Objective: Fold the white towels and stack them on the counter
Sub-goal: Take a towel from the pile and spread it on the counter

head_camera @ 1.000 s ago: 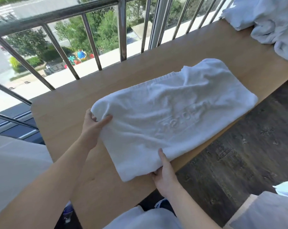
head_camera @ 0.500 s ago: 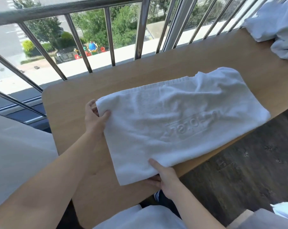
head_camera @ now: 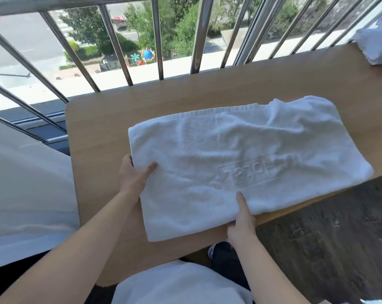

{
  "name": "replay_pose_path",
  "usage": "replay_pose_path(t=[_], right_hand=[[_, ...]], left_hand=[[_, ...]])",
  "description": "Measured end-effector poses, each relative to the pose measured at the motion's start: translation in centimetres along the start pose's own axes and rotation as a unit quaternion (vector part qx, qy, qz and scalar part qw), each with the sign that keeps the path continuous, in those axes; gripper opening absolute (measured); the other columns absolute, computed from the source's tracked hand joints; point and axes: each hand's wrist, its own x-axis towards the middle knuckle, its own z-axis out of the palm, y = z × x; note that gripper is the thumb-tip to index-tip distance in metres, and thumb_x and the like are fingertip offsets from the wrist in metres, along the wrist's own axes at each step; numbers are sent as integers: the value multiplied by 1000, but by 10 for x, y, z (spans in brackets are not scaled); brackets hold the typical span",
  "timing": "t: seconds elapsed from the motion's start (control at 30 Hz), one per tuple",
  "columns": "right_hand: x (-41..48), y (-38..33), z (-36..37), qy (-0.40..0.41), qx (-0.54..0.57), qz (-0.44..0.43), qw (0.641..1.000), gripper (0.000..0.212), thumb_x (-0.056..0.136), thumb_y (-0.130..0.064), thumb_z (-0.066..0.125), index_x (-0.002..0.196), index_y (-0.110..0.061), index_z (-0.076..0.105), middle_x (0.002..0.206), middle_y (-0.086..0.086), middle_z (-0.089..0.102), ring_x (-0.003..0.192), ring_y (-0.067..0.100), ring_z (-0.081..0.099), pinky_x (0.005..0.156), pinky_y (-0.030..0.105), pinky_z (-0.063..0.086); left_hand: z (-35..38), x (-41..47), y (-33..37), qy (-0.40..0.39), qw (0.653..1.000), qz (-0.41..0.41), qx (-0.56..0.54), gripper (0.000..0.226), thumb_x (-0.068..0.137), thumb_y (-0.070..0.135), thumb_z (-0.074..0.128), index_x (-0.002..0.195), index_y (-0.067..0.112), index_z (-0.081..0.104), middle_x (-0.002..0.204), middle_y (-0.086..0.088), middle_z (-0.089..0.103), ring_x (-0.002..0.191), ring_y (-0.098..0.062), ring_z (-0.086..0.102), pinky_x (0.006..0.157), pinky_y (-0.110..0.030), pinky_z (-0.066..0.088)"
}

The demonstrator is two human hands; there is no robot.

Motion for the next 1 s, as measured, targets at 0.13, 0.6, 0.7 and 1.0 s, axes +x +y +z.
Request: replay_pose_path(t=[0.13, 0.6, 0.7, 1.0], right_hand=[[14, -27, -13, -14, 3, 5, 1000, 54, 78, -34, 84, 125, -22, 60, 109, 4, 73, 95, 25, 71, 75, 40, 60], [98, -166, -109, -124, -19, 36, 991, 44, 87, -18, 75, 127, -8, 59, 122, 10, 68, 107, 25, 67, 93, 39, 55], [116, -201, -122, -126, -25, 26, 991, 42, 88, -14, 74, 126, -7, 58, 120, 11, 69, 103, 24, 68, 84, 37, 57], [169, -287, -130, -142, -57, 27, 988, 42, 87, -20, 76, 126, -9, 62, 113, 11, 73, 103, 28, 71, 96, 46, 55]], left_hand=[[22, -28, -1, 69, 993, 54, 83, 81, 72, 37, 88, 137, 25, 41, 135, 4, 45, 121, -20, 49, 96, -33, 41], [237, -163, 8, -49, 933, 207, 291, 74, 85, 50, 73, 150, 31, 40, 164, 7, 22, 152, -20, 13, 121, -43, 13], [282, -177, 19, -55, 925, 219, 306, 74, 83, 57, 71, 148, 37, 42, 164, 10, 18, 154, -17, 4, 122, -39, -3], [390, -173, 64, -98, 908, 255, 317, 90, 83, 63, 67, 156, 34, 24, 167, 7, -1, 146, -2, -18, 118, -25, -20]])
